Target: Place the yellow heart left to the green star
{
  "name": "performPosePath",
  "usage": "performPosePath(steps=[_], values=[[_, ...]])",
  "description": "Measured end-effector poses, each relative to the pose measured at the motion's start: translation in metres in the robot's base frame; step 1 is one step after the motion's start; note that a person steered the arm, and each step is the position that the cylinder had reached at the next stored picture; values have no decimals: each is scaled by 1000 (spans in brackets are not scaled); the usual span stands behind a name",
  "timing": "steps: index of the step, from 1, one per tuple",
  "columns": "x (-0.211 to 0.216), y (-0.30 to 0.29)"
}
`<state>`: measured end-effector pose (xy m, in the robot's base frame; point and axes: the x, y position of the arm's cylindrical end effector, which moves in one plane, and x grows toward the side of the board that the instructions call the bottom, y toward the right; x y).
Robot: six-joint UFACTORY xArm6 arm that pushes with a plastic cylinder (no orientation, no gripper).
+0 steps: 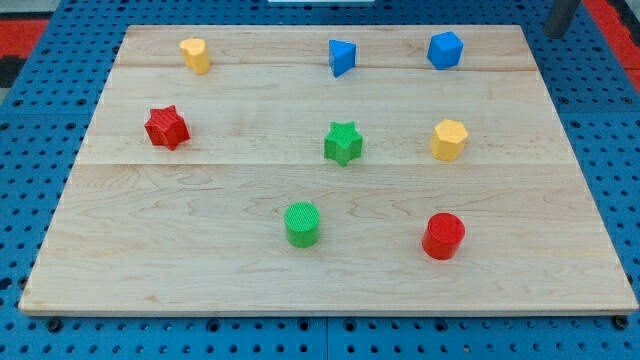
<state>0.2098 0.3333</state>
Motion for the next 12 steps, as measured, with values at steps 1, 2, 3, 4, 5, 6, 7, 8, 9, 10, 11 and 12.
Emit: performPosePath(steps=[1, 2, 3, 4, 5, 6, 7, 8, 9, 10, 11, 12], values=[[0, -1], [2, -2], [3, -18], [-2, -74], [-4, -156], [-4, -261], [-10, -297], [-10, -322], [-5, -347], [-2, -361], [6, -437], [6, -490]])
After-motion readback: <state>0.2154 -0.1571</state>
